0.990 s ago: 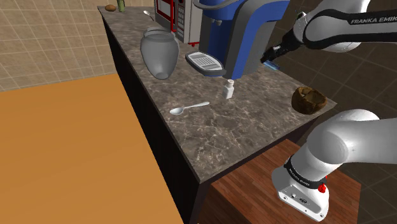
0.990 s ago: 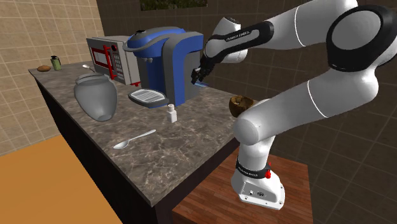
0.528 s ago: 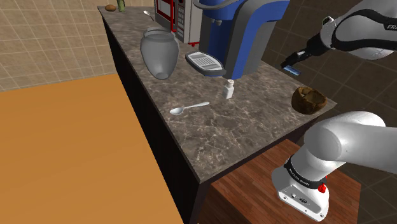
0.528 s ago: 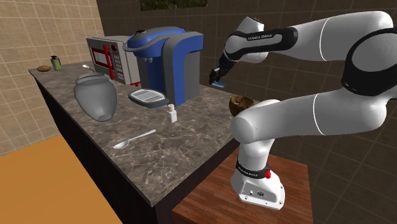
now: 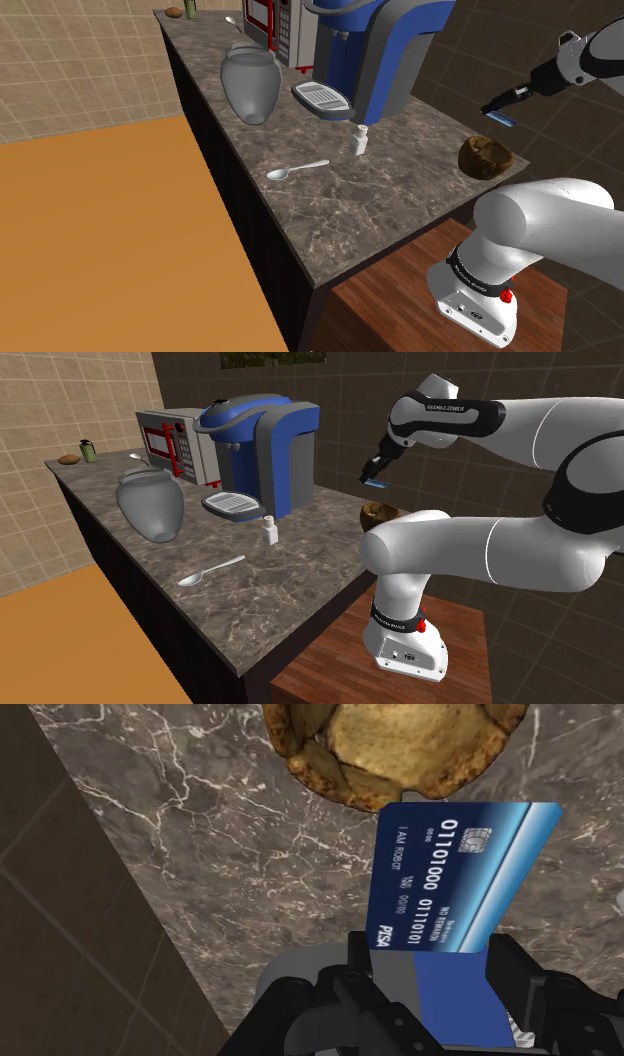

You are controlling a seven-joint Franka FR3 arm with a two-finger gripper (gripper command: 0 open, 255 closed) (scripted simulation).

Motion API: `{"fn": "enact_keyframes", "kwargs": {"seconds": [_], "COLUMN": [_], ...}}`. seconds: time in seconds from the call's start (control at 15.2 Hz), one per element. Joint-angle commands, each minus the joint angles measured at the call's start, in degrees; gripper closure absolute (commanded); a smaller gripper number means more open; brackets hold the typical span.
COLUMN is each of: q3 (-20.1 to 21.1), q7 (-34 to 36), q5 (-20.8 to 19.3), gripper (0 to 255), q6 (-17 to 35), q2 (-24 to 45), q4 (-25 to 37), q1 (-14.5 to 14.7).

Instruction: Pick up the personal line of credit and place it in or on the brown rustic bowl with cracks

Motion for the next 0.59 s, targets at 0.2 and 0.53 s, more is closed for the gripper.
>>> {"fn": "enact_keyframes", "kwargs": {"seconds": [0.2, 0.53], "q3": [-4.1, -6.5], "q7": [-4.0, -5.2], "q5": [-2.2, -3.9], "gripper": [255, 255], "q6": [-1.5, 1.7], "q2": [-1.5, -1.2], "q4": [-0.5, -3.8], "q1": [-2.7, -4.0]}}
